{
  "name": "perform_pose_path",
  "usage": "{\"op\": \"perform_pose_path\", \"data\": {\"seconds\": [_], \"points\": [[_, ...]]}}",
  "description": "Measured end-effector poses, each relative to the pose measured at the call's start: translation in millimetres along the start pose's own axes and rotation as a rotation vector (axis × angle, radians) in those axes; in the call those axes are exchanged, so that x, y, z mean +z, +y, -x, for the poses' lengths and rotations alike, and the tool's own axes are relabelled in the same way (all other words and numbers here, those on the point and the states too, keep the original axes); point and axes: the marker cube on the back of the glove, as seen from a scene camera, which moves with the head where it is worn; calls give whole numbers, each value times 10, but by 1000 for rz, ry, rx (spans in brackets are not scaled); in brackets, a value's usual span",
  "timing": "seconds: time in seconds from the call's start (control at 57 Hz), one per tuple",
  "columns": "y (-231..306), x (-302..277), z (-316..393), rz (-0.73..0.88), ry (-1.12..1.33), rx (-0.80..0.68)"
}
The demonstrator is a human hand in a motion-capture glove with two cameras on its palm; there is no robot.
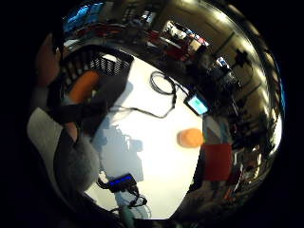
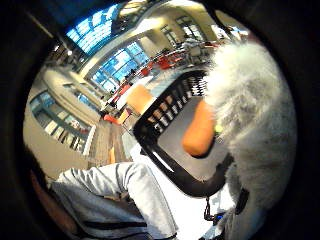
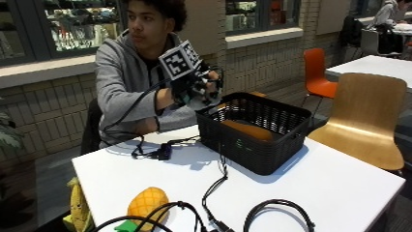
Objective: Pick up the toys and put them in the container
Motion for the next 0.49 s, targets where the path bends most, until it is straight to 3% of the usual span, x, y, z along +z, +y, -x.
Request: {"op": "perform_pose_path", "data": {"seconds": [0.298,0.491], "points": [[-571,300,441,19,2,-57],[-505,397,433,289,111,-132]]}}
